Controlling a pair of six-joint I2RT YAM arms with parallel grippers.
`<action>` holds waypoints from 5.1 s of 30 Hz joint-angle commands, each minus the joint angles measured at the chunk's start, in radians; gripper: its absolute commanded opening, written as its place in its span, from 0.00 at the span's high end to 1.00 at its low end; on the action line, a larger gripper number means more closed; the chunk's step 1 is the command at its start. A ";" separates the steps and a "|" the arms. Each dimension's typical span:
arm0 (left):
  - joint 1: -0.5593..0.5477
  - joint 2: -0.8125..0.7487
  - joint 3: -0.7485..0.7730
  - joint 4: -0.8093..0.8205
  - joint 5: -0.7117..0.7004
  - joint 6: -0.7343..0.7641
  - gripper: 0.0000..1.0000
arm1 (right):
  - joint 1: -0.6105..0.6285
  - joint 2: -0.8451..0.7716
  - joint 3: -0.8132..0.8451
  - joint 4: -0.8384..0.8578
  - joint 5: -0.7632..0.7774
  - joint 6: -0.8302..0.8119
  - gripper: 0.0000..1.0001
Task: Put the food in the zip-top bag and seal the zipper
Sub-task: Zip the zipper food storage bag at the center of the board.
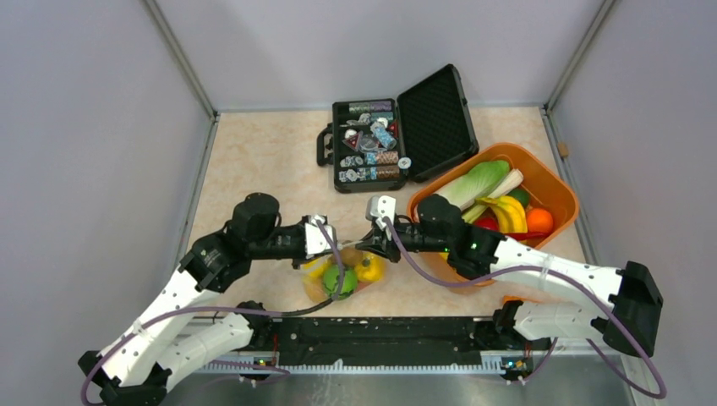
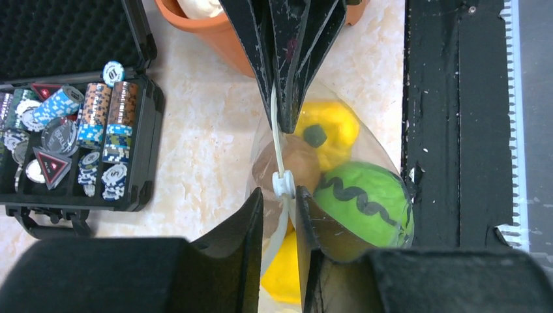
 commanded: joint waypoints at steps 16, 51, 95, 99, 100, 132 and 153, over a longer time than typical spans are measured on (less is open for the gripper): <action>0.004 0.050 0.027 0.069 0.085 -0.065 0.70 | -0.004 -0.017 -0.010 0.082 0.022 0.027 1.00; 0.004 0.047 0.028 0.046 0.019 -0.080 0.98 | -0.005 -0.006 -0.012 0.099 0.043 0.037 1.00; 0.006 -0.131 -0.031 -0.117 -0.255 -0.039 1.00 | -0.004 -0.063 -0.041 0.060 0.103 0.060 1.00; 0.006 -0.150 -0.049 -0.112 -0.267 -0.033 1.00 | -0.005 -0.067 -0.053 0.060 0.107 0.065 1.00; 0.006 -0.155 -0.055 -0.102 -0.259 -0.032 1.00 | -0.005 -0.066 -0.059 0.065 0.114 0.070 1.00; 0.006 -0.055 0.012 0.041 -0.056 0.017 1.00 | -0.008 0.004 0.177 -0.176 0.020 -0.071 0.42; 0.005 -0.057 0.018 0.039 -0.050 0.020 1.00 | -0.001 0.201 0.255 -0.075 -0.127 -0.011 0.77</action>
